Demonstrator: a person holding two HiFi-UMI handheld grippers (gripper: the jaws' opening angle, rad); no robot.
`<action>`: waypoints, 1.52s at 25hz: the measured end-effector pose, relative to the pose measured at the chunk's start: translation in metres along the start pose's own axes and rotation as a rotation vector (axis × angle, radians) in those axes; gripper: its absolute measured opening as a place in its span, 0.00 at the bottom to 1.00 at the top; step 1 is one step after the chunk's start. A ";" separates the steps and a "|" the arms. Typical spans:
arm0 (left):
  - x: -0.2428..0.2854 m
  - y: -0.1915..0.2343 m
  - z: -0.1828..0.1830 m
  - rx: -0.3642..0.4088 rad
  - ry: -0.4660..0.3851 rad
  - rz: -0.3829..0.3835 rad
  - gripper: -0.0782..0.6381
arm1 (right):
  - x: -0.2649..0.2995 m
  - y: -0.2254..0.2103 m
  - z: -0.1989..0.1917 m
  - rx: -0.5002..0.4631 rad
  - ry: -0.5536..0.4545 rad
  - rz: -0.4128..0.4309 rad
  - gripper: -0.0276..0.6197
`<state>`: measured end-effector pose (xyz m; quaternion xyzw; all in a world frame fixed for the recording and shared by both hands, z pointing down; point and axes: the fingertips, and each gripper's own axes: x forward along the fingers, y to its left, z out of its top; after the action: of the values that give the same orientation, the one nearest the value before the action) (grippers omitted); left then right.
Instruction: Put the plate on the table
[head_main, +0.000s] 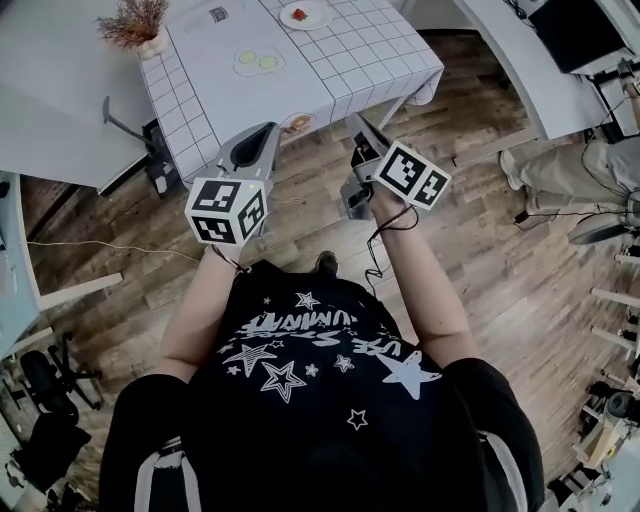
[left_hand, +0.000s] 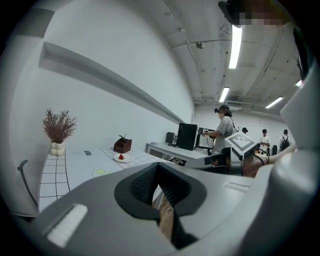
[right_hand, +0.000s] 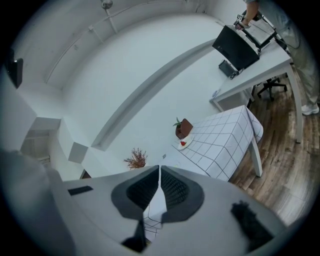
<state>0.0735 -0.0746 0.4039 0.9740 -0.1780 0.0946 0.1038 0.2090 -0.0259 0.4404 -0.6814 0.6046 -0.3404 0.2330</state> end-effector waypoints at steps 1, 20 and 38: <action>-0.003 0.004 0.001 0.000 -0.001 -0.011 0.12 | 0.002 0.004 -0.002 0.001 -0.009 -0.009 0.08; -0.048 0.073 -0.002 -0.019 0.039 -0.213 0.12 | -0.004 0.081 -0.061 -0.067 -0.103 -0.200 0.06; -0.161 -0.002 -0.018 -0.019 -0.009 -0.161 0.12 | -0.093 0.158 -0.114 -0.260 -0.014 -0.073 0.06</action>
<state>-0.0766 -0.0154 0.3853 0.9845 -0.1005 0.0800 0.1193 0.0156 0.0506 0.3837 -0.7299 0.6165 -0.2627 0.1345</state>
